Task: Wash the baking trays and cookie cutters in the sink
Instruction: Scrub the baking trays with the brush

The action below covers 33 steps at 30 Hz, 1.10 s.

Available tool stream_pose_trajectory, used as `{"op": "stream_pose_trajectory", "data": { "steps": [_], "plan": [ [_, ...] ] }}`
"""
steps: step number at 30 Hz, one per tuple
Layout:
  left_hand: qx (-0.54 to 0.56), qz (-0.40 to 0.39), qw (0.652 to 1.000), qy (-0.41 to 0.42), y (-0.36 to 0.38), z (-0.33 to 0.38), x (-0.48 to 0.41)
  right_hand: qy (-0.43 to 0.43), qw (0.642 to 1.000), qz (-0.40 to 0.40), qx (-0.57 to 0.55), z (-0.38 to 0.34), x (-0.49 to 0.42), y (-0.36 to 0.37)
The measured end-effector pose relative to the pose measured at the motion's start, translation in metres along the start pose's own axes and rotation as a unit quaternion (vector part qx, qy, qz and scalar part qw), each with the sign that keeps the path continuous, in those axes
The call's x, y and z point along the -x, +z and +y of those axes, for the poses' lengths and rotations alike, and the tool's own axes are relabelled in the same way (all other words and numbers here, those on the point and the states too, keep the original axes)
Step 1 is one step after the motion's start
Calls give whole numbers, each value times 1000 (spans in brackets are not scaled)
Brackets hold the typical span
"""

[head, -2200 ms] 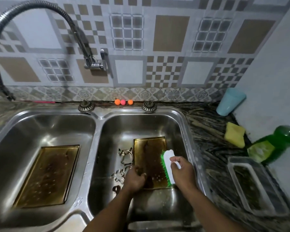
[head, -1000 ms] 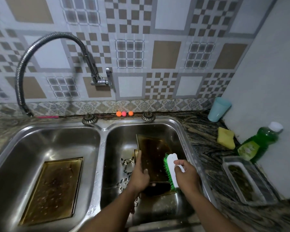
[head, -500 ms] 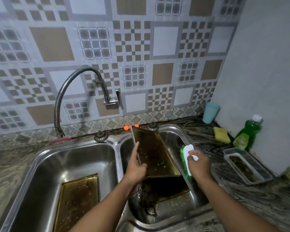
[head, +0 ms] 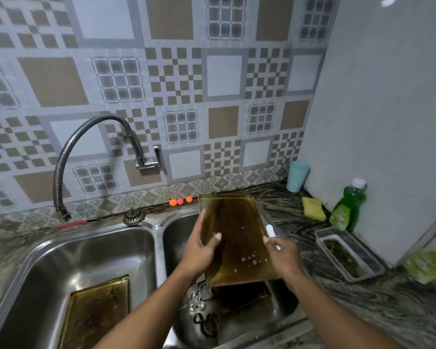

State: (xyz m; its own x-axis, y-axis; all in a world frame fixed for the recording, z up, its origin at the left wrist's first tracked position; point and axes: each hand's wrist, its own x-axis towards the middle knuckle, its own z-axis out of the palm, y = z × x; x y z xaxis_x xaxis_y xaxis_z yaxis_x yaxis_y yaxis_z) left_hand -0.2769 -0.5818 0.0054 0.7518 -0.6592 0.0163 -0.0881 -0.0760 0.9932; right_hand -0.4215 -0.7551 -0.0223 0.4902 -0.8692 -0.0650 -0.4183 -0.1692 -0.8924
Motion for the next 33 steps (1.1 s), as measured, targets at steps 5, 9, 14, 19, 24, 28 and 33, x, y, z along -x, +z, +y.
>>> {"op": "stream_pose_trajectory", "data": {
  "steps": [5,9,14,19,24,28,33],
  "plan": [
    [-60,91,993,41,38,2,-16,-54,997,-57,4,10,-27,-27],
    [-84,95,991,47,77,-6,-24,-80,995,-39,40,29,-64,-70],
    [-103,103,988,53,123,-16,-33,-64,992,47,99,64,-107,-143],
    [-97,110,988,43,149,-14,-38,-40,988,57,140,105,-122,-181],
    [-90,121,988,41,147,-22,-40,-28,983,35,180,133,-120,-172],
    [-82,137,987,35,137,-27,-34,-33,981,32,187,137,-121,-166],
    [-81,146,986,25,113,-26,-23,-4,986,60,155,115,-119,-169]
  ]
}}
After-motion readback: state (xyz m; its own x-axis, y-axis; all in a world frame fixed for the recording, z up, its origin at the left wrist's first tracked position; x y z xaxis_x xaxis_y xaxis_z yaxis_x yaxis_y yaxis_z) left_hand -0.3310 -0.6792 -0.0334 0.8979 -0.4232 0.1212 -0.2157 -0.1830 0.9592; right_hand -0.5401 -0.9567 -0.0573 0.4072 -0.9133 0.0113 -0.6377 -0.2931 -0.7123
